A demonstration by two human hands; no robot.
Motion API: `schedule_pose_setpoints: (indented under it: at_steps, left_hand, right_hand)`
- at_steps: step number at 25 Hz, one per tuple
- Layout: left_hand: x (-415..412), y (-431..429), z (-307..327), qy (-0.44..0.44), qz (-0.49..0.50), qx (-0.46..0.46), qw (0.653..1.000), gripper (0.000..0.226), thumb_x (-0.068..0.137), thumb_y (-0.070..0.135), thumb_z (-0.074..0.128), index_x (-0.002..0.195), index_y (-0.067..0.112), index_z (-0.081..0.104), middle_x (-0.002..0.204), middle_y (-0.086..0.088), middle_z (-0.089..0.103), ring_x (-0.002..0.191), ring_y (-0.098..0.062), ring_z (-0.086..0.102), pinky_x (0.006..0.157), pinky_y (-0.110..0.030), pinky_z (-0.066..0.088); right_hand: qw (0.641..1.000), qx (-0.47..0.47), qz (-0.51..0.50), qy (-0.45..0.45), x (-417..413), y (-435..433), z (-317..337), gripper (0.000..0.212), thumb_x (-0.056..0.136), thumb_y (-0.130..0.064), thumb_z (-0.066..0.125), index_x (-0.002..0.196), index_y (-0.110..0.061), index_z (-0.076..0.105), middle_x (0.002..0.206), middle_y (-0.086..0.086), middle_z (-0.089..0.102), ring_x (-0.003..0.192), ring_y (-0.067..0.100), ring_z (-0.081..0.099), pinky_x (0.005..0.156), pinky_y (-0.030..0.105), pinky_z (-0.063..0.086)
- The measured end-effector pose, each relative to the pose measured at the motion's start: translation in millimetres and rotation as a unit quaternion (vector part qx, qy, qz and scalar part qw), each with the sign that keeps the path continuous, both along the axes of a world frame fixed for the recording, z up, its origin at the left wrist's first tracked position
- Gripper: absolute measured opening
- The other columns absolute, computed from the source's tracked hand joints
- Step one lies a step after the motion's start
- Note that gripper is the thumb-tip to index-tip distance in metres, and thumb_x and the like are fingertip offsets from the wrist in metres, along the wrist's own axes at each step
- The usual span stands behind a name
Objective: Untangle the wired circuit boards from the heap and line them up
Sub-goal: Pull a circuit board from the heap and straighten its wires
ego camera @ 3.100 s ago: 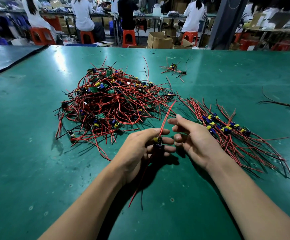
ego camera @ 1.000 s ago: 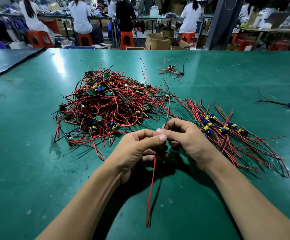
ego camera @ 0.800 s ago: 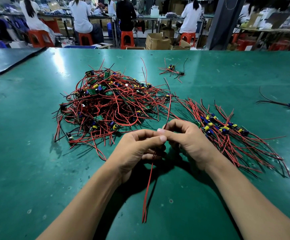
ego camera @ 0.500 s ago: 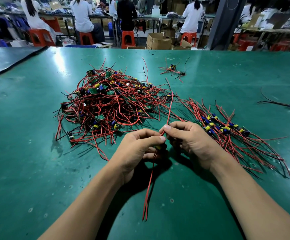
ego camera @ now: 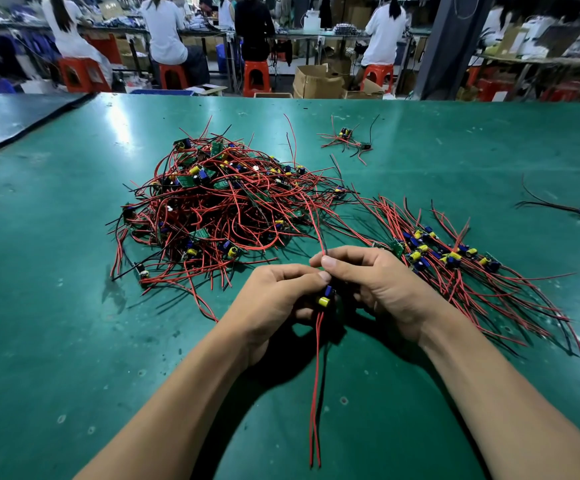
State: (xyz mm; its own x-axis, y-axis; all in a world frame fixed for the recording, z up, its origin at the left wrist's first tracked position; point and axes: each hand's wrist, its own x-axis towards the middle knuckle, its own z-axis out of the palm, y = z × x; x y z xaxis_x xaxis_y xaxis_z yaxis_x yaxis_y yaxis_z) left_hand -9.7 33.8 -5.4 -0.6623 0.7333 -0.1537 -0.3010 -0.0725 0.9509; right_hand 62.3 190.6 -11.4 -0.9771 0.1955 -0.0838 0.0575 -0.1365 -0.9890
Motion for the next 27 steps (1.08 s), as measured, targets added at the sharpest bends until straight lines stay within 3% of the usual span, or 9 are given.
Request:
schedule_pose_setpoints:
  at_steps: [3, 7, 10, 13, 17, 20, 23, 27]
  left_hand:
    - [1, -1, 0, -0.005, -0.005, 0.007, 1.0, 0.023, 0.091, 0.001, 0.06, 0.072, 0.006, 0.073, 0.063, -0.004, 0.065, 0.054, -0.01, 0.062, 0.047, -0.017, 0.048]
    - [1, -1, -3, 0.011, -0.002, 0.013, 1.0, 0.02, 0.092, 0.002, 0.06, 0.076, 0.004, 0.071, 0.062, -0.004, 0.064, 0.053, -0.009, 0.058, 0.049, -0.017, 0.047]
    - [2, 1, -3, 0.021, 0.008, 0.009, 1.0, 0.018, 0.09, 0.002, 0.061, 0.073, 0.002, 0.066, 0.061, -0.005, 0.063, 0.049, -0.009, 0.056, 0.046, -0.017, 0.046]
    - [5, 3, -3, 0.039, 0.008, -0.003, 0.999, 0.016, 0.09, 0.0, 0.061, 0.074, -0.001, 0.065, 0.059, -0.006, 0.061, 0.045, -0.008, 0.054, 0.044, -0.016, 0.044]
    - [5, 3, -3, 0.083, 0.002, -0.038, 0.996, 0.014, 0.089, 0.0, 0.06, 0.077, -0.002, 0.067, 0.061, -0.006, 0.062, 0.048, -0.011, 0.057, 0.048, -0.018, 0.047]
    - [6, 2, -1, 0.104, -0.017, -0.056, 0.993, 0.017, 0.089, 0.002, 0.06, 0.074, 0.002, 0.068, 0.062, -0.005, 0.064, 0.049, -0.012, 0.058, 0.049, -0.019, 0.048]
    - [7, 0, 1, 0.128, -0.031, -0.077, 0.988, 0.022, 0.089, 0.003, 0.061, 0.069, 0.008, 0.069, 0.061, -0.001, 0.065, 0.048, -0.01, 0.058, 0.049, -0.016, 0.046]
    - [7, 1, 1, 0.131, -0.021, -0.081, 0.988, 0.023, 0.089, 0.003, 0.061, 0.068, 0.008, 0.069, 0.062, -0.002, 0.065, 0.049, -0.008, 0.057, 0.049, -0.017, 0.046]
  right_hand:
    - [0.999, -0.035, 0.03, -0.004, 0, 0, 0, 0.025, 0.077, -0.028, 0.078, 0.099, -0.016, 0.079, 0.089, 0.005, 0.074, 0.075, 0.016, 0.066, 0.067, 0.025, 0.054]
    - [0.998, -0.043, -0.047, 0.019, -6, -6, -9, 0.023, 0.067, -0.029, 0.087, 0.084, -0.017, 0.078, 0.085, 0.016, 0.059, 0.088, 0.032, 0.039, 0.072, 0.038, 0.032]
    - [0.994, -0.031, -0.104, 0.031, -8, -11, -12, 0.021, 0.069, -0.029, 0.086, 0.081, -0.016, 0.076, 0.08, 0.015, 0.056, 0.061, 0.022, 0.041, 0.057, 0.024, 0.036]
    - [0.982, 0.068, -0.168, 0.059, -8, -10, -11, 0.011, 0.079, -0.022, 0.083, 0.075, -0.016, 0.075, 0.06, -0.011, 0.061, 0.047, 0.001, 0.046, 0.047, 0.014, 0.037]
    - [0.951, 0.175, -0.241, 0.079, -13, -7, -13, 0.018, 0.08, -0.024, 0.083, 0.067, -0.024, 0.072, 0.059, -0.014, 0.063, 0.048, -0.001, 0.047, 0.054, 0.017, 0.036]
    - [0.933, 0.199, -0.283, 0.095, -14, -3, -14, 0.012, 0.081, -0.02, 0.082, 0.075, -0.019, 0.073, 0.06, -0.017, 0.062, 0.051, -0.003, 0.049, 0.055, 0.011, 0.036]
    - [0.924, 0.185, -0.322, 0.096, -13, 9, -14, 0.005, 0.083, -0.015, 0.08, 0.084, -0.016, 0.075, 0.061, -0.015, 0.062, 0.052, -0.002, 0.049, 0.056, 0.014, 0.037]
    - [0.925, 0.163, -0.336, 0.072, -11, 14, -16, 0.003, 0.087, -0.016, 0.076, 0.087, -0.019, 0.074, 0.053, -0.013, 0.058, 0.041, 0.005, 0.048, 0.041, 0.017, 0.036]
